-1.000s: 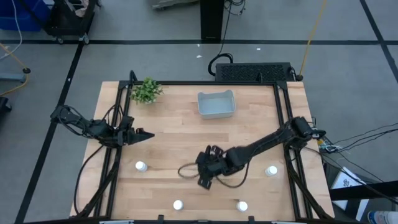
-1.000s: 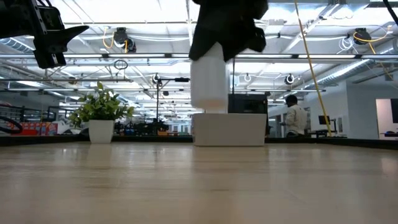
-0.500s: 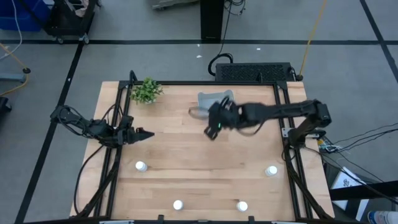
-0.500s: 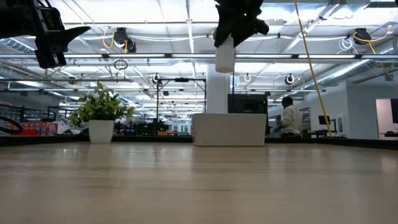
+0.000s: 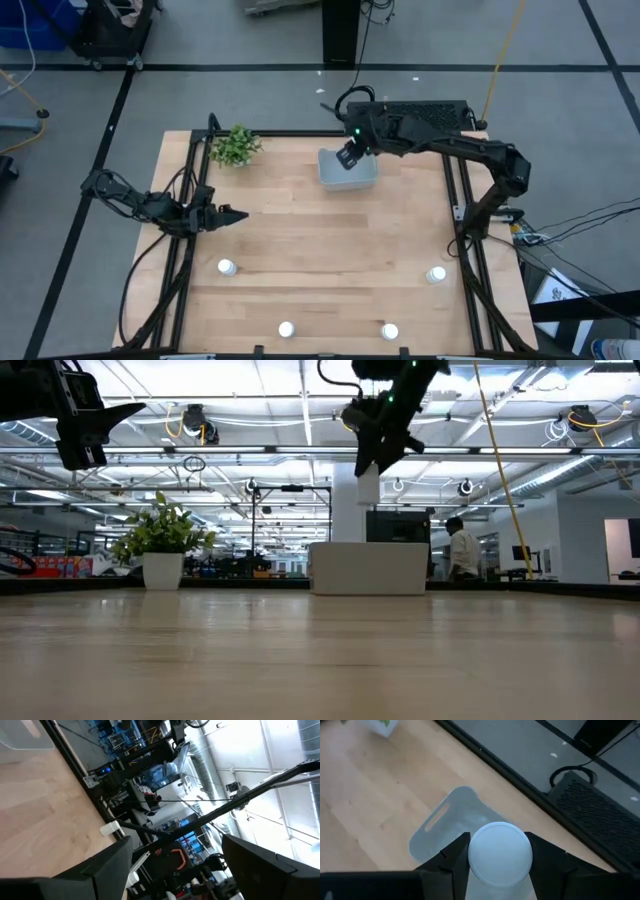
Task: Pick and place pill bottles into a basket
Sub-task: Put the white pill bottle into the gray container
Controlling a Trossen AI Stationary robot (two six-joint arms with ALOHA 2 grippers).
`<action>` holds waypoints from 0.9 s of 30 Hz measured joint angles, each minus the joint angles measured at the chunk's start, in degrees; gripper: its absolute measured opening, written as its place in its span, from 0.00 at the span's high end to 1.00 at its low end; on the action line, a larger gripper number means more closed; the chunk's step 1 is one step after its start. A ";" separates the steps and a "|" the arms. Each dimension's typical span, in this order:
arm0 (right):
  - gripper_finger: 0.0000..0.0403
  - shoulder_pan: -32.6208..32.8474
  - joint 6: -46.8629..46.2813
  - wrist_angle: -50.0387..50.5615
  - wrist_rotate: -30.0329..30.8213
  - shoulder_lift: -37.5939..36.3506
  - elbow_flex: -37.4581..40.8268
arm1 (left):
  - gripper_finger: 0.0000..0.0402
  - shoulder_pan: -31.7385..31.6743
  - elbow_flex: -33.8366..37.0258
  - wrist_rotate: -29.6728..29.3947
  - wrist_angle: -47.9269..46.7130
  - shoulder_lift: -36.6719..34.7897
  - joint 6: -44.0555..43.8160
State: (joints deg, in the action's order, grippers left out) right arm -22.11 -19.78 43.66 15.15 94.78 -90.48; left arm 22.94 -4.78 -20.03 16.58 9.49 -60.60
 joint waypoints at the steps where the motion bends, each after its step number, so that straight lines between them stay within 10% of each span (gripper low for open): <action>1: 0.62 -0.94 0.06 -2.21 -0.92 0.00 1.33 | 0.23 0.00 0.00 0.00 0.00 -0.02 -0.06; 27: 0.62 -9.12 -5.18 -25.84 -4.86 0.09 26.61 | 0.23 0.00 0.00 -0.03 0.00 0.00 -0.71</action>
State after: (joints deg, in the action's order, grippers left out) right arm -31.22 -24.97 17.82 10.28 94.87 -63.87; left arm 22.94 -4.78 -20.06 16.58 9.50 -61.30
